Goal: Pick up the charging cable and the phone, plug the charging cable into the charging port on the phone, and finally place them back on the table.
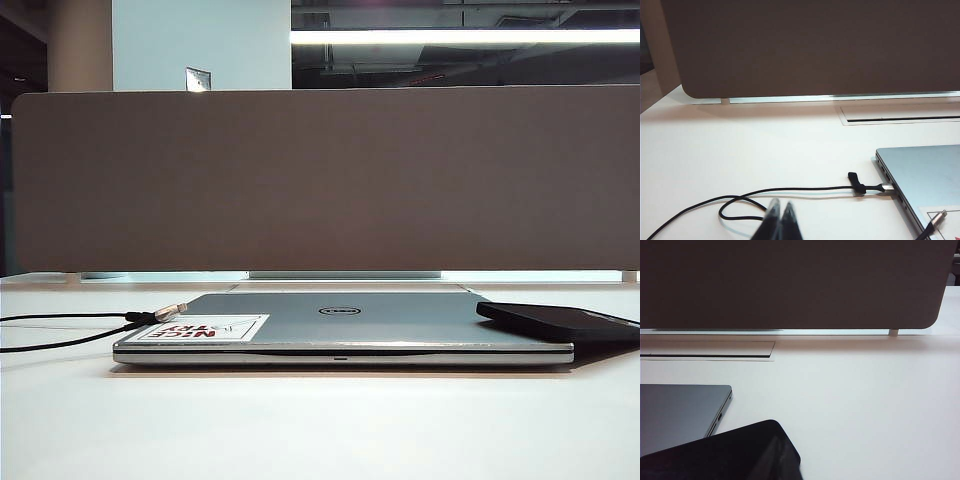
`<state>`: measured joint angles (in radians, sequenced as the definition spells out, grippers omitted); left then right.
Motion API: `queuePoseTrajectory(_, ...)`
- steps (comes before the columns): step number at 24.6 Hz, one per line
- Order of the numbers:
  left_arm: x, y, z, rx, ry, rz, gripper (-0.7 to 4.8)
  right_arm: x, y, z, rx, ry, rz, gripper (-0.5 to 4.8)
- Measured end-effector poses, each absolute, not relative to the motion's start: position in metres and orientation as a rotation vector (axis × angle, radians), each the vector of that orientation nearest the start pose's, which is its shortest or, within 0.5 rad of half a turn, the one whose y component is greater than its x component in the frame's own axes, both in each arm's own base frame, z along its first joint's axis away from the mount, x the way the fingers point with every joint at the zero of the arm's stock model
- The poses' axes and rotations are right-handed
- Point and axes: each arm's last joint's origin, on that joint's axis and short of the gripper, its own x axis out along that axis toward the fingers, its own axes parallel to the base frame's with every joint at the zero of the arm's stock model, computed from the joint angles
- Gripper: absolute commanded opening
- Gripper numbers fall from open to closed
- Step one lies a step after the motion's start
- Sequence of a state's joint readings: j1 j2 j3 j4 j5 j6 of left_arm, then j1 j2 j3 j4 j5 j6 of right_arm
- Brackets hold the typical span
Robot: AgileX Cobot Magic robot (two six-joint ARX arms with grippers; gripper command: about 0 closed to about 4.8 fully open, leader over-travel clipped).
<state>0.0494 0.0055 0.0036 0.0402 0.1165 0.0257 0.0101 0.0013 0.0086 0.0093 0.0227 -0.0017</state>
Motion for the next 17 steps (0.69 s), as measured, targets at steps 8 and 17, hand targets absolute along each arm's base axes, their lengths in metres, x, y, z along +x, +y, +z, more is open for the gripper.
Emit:
queuePoseTrajectory(8,0.098,0.001,0.168,0.029,-0.039,-0.067,-0.05,0.097,0.0,0.167,-0.001,-0.017,-0.013,-0.05)
queuePoseTrajectory(17,0.087,0.001,0.214,-0.15,-0.309,-0.094,-0.05,0.087,0.0,0.22,0.109,-0.141,-0.01,-0.05)
